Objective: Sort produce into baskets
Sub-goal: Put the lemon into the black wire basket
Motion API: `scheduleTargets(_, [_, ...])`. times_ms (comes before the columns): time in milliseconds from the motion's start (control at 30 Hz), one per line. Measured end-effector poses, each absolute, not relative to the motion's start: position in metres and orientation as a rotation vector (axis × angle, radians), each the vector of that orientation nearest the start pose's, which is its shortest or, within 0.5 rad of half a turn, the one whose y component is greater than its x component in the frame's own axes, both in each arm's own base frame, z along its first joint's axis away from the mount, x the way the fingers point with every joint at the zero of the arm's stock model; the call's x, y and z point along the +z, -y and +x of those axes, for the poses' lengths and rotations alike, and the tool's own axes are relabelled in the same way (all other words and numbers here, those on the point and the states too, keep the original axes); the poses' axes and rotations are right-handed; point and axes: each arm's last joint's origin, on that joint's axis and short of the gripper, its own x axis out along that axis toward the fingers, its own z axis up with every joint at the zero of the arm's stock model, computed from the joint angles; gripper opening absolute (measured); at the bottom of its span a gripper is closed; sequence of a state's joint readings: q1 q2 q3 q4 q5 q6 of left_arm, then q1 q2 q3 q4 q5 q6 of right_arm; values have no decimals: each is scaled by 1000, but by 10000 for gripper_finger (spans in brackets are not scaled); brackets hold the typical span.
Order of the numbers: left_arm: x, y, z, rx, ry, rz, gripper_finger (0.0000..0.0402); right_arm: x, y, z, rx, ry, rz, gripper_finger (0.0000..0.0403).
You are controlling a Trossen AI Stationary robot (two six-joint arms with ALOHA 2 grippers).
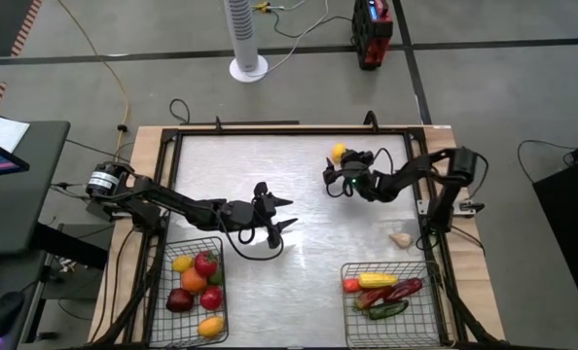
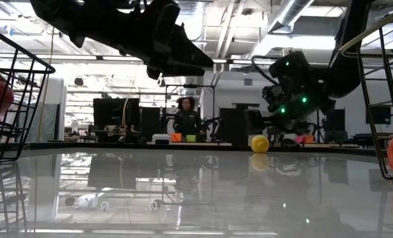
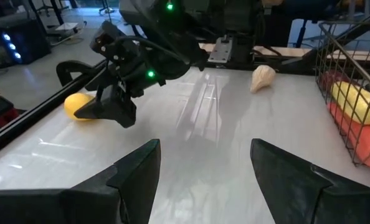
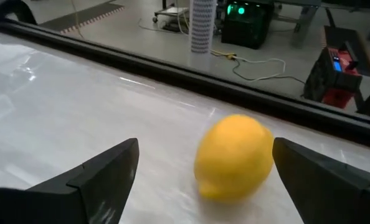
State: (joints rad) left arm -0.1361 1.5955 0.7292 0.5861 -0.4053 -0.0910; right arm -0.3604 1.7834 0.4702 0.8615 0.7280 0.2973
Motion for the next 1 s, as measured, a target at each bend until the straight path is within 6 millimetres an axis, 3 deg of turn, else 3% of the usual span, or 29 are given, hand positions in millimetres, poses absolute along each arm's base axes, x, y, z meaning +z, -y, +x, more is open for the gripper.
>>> scheduleTargets(400, [192, 32, 320, 281, -268, -23, 237, 76, 128, 252, -1200, -282, 167, 396])
scheduleTargets(1000, [193, 32, 320, 283, -255, -37, 237, 80, 133, 269, -1255, -308, 113, 363])
